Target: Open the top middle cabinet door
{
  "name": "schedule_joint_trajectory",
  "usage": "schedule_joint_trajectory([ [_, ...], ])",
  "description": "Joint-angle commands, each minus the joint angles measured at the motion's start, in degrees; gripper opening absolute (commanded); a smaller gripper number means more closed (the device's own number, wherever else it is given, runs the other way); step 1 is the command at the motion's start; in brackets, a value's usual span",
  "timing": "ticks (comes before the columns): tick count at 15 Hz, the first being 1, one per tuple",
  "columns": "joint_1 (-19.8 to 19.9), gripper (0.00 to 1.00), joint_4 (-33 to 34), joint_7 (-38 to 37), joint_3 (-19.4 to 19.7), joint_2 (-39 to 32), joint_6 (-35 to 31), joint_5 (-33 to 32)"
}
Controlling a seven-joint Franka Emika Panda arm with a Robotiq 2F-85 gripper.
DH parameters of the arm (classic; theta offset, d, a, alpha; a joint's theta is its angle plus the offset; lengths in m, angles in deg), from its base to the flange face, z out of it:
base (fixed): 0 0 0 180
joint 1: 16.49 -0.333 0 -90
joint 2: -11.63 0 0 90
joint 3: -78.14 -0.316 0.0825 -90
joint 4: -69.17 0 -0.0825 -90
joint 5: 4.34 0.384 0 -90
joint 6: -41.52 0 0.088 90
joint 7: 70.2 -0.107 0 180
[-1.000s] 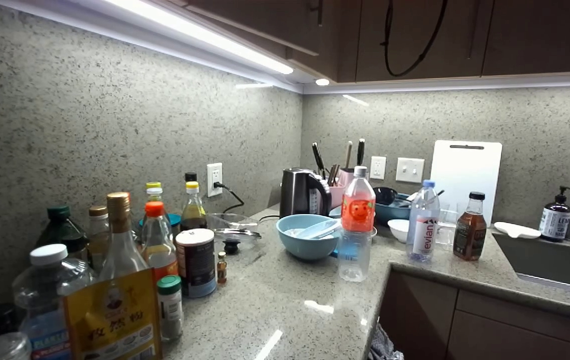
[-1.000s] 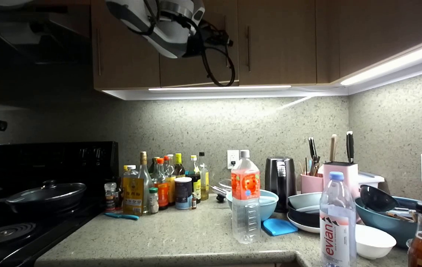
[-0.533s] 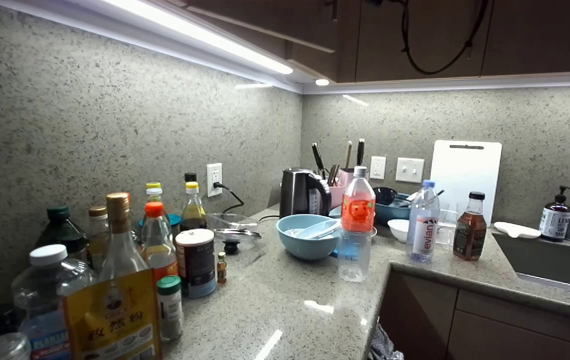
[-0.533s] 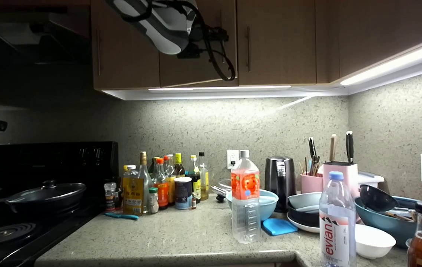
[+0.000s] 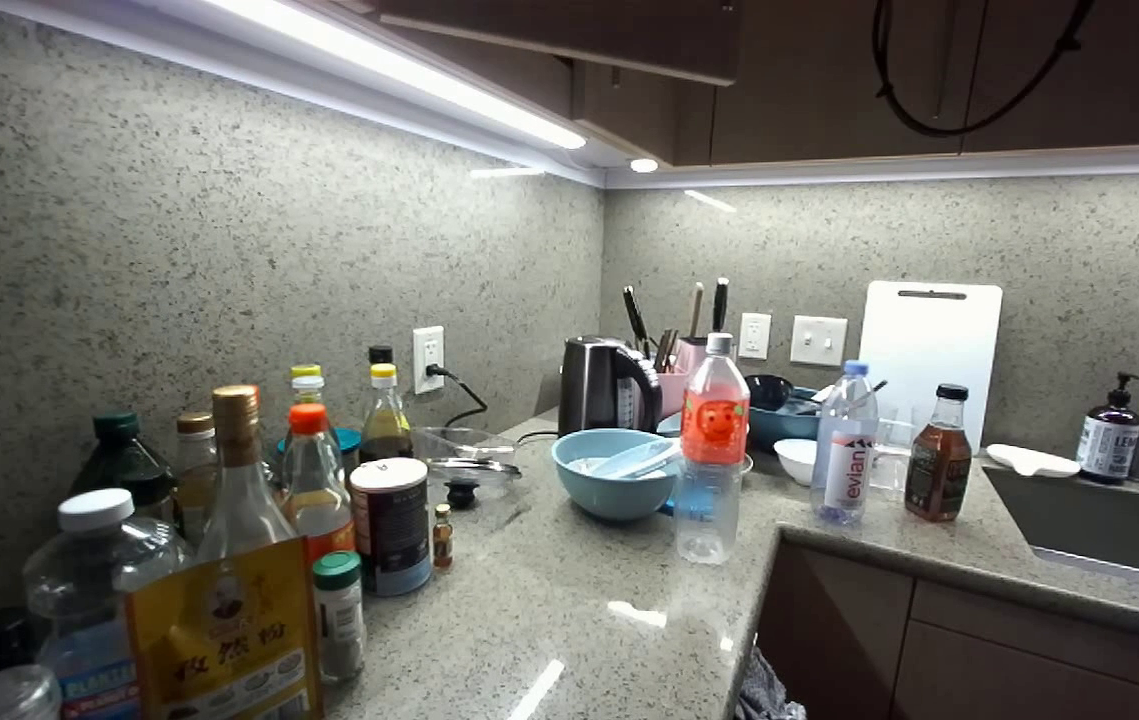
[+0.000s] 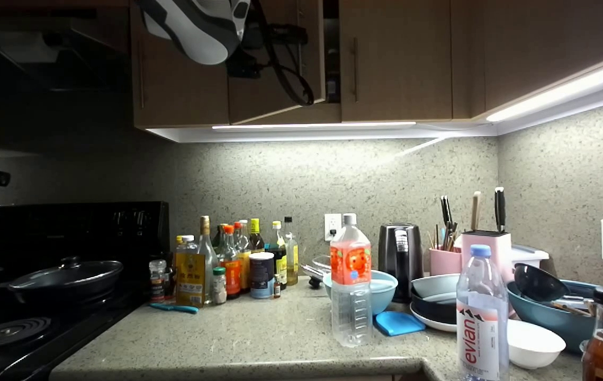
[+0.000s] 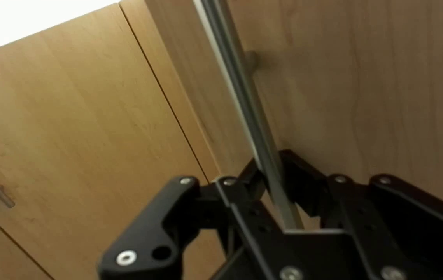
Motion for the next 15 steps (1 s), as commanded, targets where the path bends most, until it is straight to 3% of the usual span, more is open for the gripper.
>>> schedule_joint_trajectory([
  [1,3.3,0.04,-9.6,-5.0,-8.7,10.9,4.0,-2.3],
  [8,0.6,0.04,-20.7,-6.7,-17.5,23.8,11.7,1.3],
  [9,-0.1,0.20,-21.1,-6.7,-18.5,24.5,12.4,2.0],
  [10,-0.7,0.44,-21.3,-6.6,-19.0,24.9,12.5,2.5],
  [12,-1.5,0.47,-21.3,-6.7,-19.8,25.0,13.1,3.1],
  [15,-2.2,0.65,-21.1,-6.6,-20.2,26.3,15.5,3.4],
])
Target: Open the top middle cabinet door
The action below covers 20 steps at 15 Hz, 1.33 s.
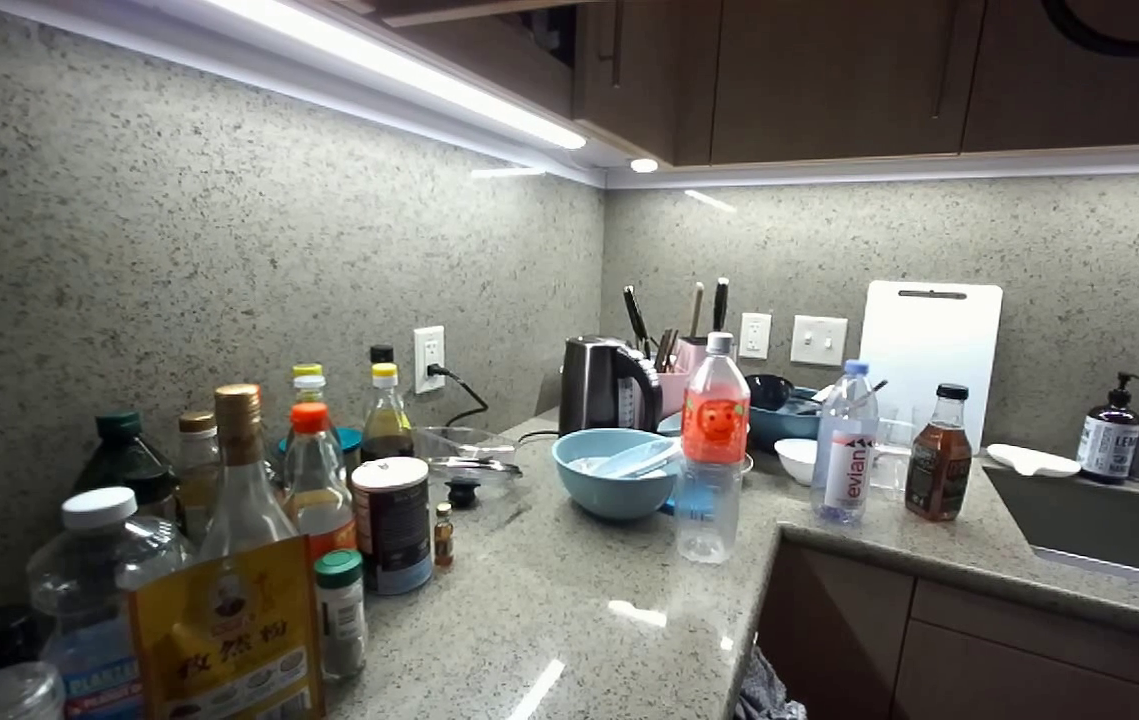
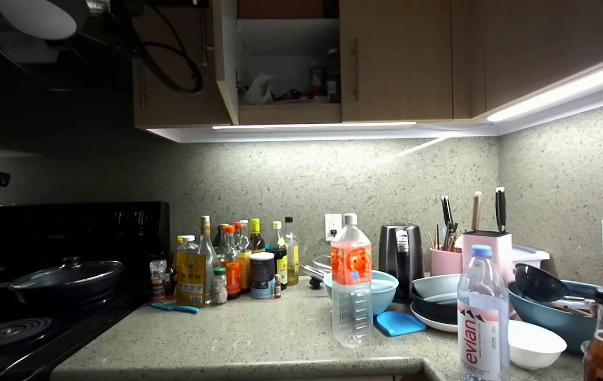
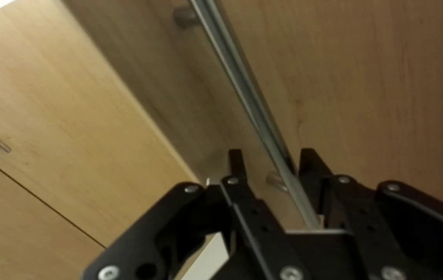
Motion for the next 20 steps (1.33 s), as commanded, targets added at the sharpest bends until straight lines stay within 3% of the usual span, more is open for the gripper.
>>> schedule_joint_trajectory([
  [1,-0.4,0.73,-1.6,-1.1,-0.3,4.0,3.5,0.6],
  [5,-0.5,0.97,-1.4,-1.5,-0.2,5.5,4.5,0.1],
  [6,-0.6,0.99,-1.4,-1.4,-0.1,5.6,4.5,0.1],
  [7,-0.7,1.00,-1.3,-1.2,0.0,5.7,4.5,0.6],
  [8,-0.6,0.93,0.1,0.2,0.2,4.4,3.5,-0.1],
  [10,-0.6,1.00,0.1,0.2,0.2,4.6,3.5,-0.1],
  [20,-0.6,1.00,0.1,0.2,0.2,4.6,3.5,-0.1],
])
